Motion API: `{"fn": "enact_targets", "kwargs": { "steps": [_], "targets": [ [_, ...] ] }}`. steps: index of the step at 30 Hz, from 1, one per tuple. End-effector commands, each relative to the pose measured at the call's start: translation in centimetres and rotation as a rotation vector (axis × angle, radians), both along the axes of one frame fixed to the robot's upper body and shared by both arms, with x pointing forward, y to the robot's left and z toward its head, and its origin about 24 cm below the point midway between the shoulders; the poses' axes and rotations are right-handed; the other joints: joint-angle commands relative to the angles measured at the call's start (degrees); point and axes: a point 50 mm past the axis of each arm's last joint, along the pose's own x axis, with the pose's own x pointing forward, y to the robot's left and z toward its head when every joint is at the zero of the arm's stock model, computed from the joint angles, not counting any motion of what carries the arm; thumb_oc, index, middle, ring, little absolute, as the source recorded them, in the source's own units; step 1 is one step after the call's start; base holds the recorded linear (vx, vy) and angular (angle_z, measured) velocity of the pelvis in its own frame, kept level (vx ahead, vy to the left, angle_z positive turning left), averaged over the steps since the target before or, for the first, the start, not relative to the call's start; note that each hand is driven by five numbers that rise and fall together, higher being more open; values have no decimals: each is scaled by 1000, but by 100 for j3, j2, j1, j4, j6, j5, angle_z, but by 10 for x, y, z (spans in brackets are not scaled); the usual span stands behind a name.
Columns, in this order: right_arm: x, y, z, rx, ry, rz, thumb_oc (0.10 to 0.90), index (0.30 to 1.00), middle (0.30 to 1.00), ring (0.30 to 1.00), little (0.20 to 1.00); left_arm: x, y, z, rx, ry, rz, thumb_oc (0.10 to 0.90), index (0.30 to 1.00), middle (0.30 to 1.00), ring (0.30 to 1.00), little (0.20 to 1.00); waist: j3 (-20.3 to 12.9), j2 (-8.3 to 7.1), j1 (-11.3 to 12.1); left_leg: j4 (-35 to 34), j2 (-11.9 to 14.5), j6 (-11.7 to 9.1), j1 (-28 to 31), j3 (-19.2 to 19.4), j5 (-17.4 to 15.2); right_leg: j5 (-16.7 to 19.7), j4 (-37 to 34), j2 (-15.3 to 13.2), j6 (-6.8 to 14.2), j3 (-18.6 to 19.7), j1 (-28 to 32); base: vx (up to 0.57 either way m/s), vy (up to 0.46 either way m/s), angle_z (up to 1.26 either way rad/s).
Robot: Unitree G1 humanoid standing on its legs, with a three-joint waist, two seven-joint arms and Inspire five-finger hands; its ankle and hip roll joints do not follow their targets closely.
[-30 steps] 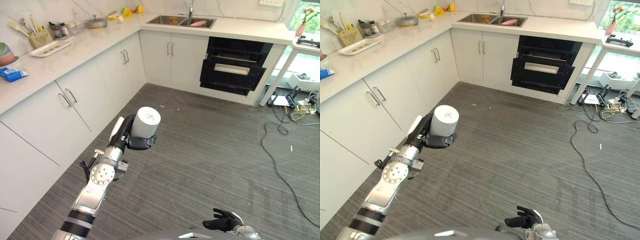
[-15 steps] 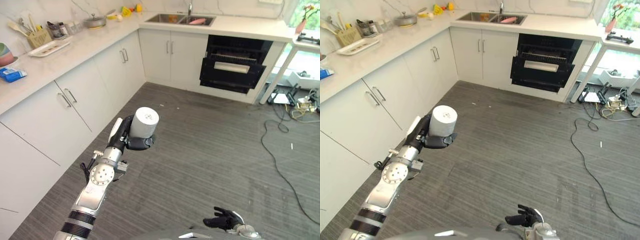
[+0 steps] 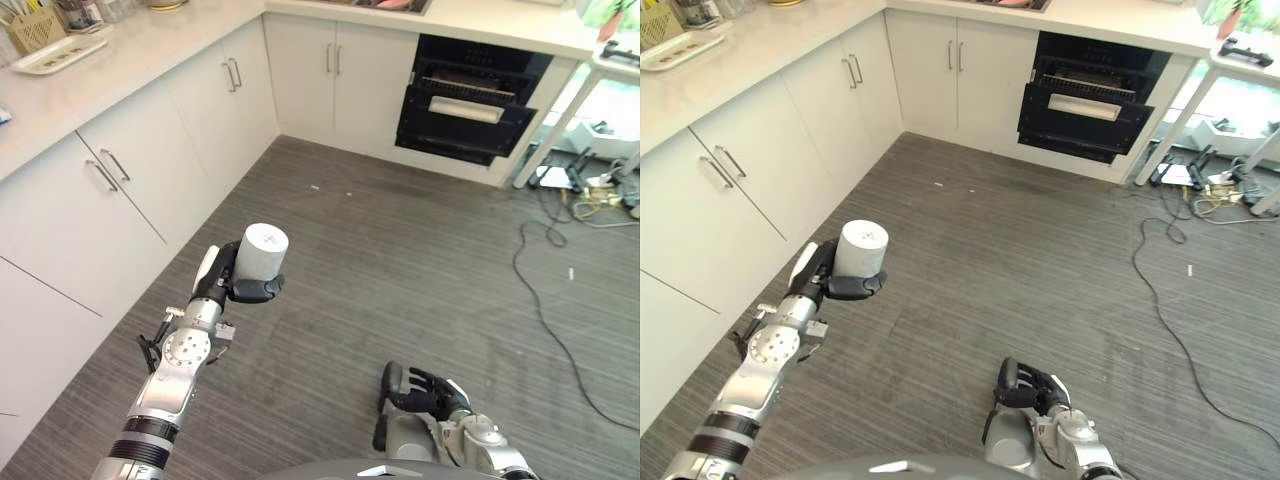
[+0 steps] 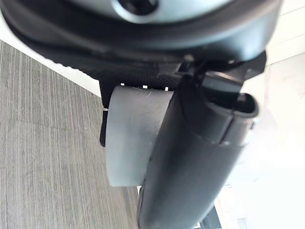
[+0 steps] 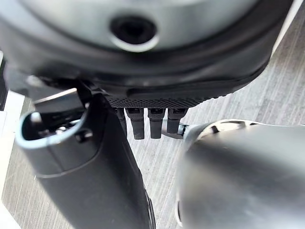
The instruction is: Place the dishes in the dishwasher.
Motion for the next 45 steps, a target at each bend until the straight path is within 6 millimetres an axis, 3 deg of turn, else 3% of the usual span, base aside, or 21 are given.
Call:
{"fn": "enact_targets", "kwargs": {
  "steps": [1, 3, 5, 6, 7, 9, 11, 12, 13, 14, 17, 18, 23, 27, 30, 31, 33, 35, 38, 42, 45],
  "targets": [
    [20, -3, 11, -32, -90, 38, 800, 900, 900, 900, 900, 18, -20, 67, 7, -324, -133, 400, 300, 300, 300, 300, -430, -54, -122, 482, -68, -211, 479, -185, -767, 386, 156, 70, 65, -22, 153, 849, -195, 41],
    [13, -9, 7, -52, -51, 52, 800, 900, 900, 900, 900, 16, -17, 63, -6, -311, -113, 400, 300, 300, 300, 300, -479, 16, -217, 1308, 155, -473, 401, -265, -422, 255, 542, 316, -132, -17, 216, 631, -198, 67],
    [9, -12, 4, -65, -26, 41, 800, 900, 900, 900, 900, 15, -13, 63, -18, -307, -98, 400, 300, 300, 300, 300, -435, 10, -125, 2898, 431, -819, -250, -196, 536, -32, 608, 544, -440, -48, 511, 302, -175, 38],
    [9, -11, 4, -65, -27, 41, 800, 900, 900, 900, 900, 15, -13, 63, -17, -307, -98, 400, 300, 300, 300, 300, -449, 21, -141, 2969, 457, -832, -309, -218, 507, -33, 606, 557, -453, -70, 494, 443, -359, -21],
    [14, -16, 8, -84, -49, 31, 800, 900, 900, 900, 900, 15, -7, 70, -12, -326, -88, 400, 300, 300, 300, 300, -334, -173, 14, 4748, 791, -1055, -1141, 28, 1207, -299, 435, 677, -797, -240, 972, 409, -381, -41],
    [16, -23, 9, -117, -52, 10, 800, 900, 900, 900, 900, 16, -2, 73, -21, -341, -61, 400, 300, 300, 300, 300, -278, -280, 159, 5302, 1299, -997, -1657, 507, 894, -658, 187, 871, -915, -331, 1445, 572, -335, -24],
    [20, -25, 11, -130, -57, -1, 800, 900, 900, 900, 900, 15, -3, 72, -26, -337, -60, 400, 300, 300, 300, 300, -193, -356, 334, 4920, 1106, -760, -2187, 747, 572, -636, -13, 850, -941, -352, 1731, 369, -27, -1],
    [20, -24, 10, -130, -56, -1, 800, 900, 900, 900, 900, 15, -2, 71, -25, -336, -60, 400, 300, 300, 300, 300, -212, -315, 340, 4908, 1122, -851, -2144, 655, 490, -714, -22, 915, -909, -279, 1778, 537, 142, -16],
    [22, -24, 11, -136, -61, 13, 800, 900, 900, 900, 900, 7, 3, 67, -1, -316, -58, 400, 300, 300, 300, 300, -188, -384, 568, 3235, 1157, -634, -2685, 767, 209, -857, -246, 903, -695, -314, 2161, 473, 115, -21],
    [22, -24, 11, -136, -60, 13, 800, 900, 900, 900, 900, 7, 3, 67, -1, -316, -58, 400, 300, 300, 300, 300, -192, -406, 574, 3139, 1115, -625, -2634, 790, 244, -848, -252, 877, -688, -309, 2165, 552, 191, -19],
    [25, -24, 10, -153, -58, 28, 800, 900, 900, 900, 900, 4, 8, 66, 1, -314, -29, 400, 300, 300, 300, 300, -111, -403, 786, 1615, 1303, -781, -2899, 481, 1011, -1066, -310, 970, -684, -268, 2501, 400, 142, -29],
    [25, -20, 8, -155, -45, 31, 800, 900, 900, 900, 900, 3, 11, 64, 4, -306, -9, 400, 300, 300, 300, 300, -20, -443, 935, 540, 1544, -941, -3012, -46, 1532, -1267, -306, 1063, -664, -144, 2803, 554, 208, -39],
    [18, -10, 1, -121, -12, 32, 800, 900, 900, 900, 900, -2, 22, 65, 57, -285, -2, 400, 300, 300, 300, 300, -194, -473, 1069, 669, 1799, -1026, -3235, 314, 2020, -1777, 163, 1122, -611, 238, 3225, 630, 298, -56],
    [0, -2, -11, -74, 67, -41, 800, 900, 900, 900, 900, 2, 16, 65, 82, -266, -52, 400, 300, 300, 300, 300, -258, -760, 1020, 1771, 1234, -533, -3415, 446, 1338, -770, 1969, 558, -231, 357, 2773, 524, 404, -31],
    [4, 1, -10, -65, 57, -37, 800, 900, 900, 900, 900, 5, 12, 69, 119, -270, -92, 400, 300, 300, 300, 300, -278, -629, 808, 1701, 901, -71, -2972, 703, 860, 464, 3705, 174, 125, 356, 1953, 507, 554, 35],
    [9, 2, -8, -64, 43, -37, 800, 900, 900, 900, 900, 6, 11, 71, 125, -272, -101, 400, 300, 300, 300, 300, -258, -503, 714, 1519, 780, 24, -2630, 743, 759, 533, 4068, 104, 197, 293, 1579, 560, 498, 18],
    [17, 3, -4, -59, 5, -34, 800, 900, 900, 900, 900, 10, 8, 73, 115, -284, -107, 400, 300, 300, 300, 300, -176, -314, 474, 1228, 592, 60, -2088, 820, 714, 68, 3888, 304, 33, 143, 831, 547, 394, -9],
    [21, -1, 0, -54, -30, -48, 800, 900, 900, 900, 900, 12, 0, 70, 91, -279, -132, 400, 300, 300, 300, 300, -132, -323, 200, 1182, 358, -5, -1653, 795, 493, -220, 2726, 437, -20, 126, 463, 606, 229, -14],
    [30, -3, 8, -61, -84, -42, 800, 900, 900, 900, 900, 15, -1, 75, 89, -309, -129, 400, 300, 300, 300, 300, -160, -268, 100, 1007, 347, -208, -1040, 846, 65, -555, 561, 372, -90, -690, 323, 544, 104, 24],
    [29, -5, 8, -70, -78, -13, 800, 900, 900, 900, 900, 16, -1, 74, 81, -318, -115, 400, 300, 300, 300, 300, -298, -274, 128, 996, 106, -233, -562, 1036, -320, -460, 110, 241, -118, -1385, 130, 441, 90, -29],
    [17, -13, 4, -88, -32, -22, 800, 900, 900, 900, 900, 15, -9, 64, 42, -284, -125, 400, 300, 300, 300, 300, -420, -301, 37, 2603, 148, -579, -666, 745, 5, -305, 211, 511, -387, -1091, 564, 696, 18, -23]
  ]
}}
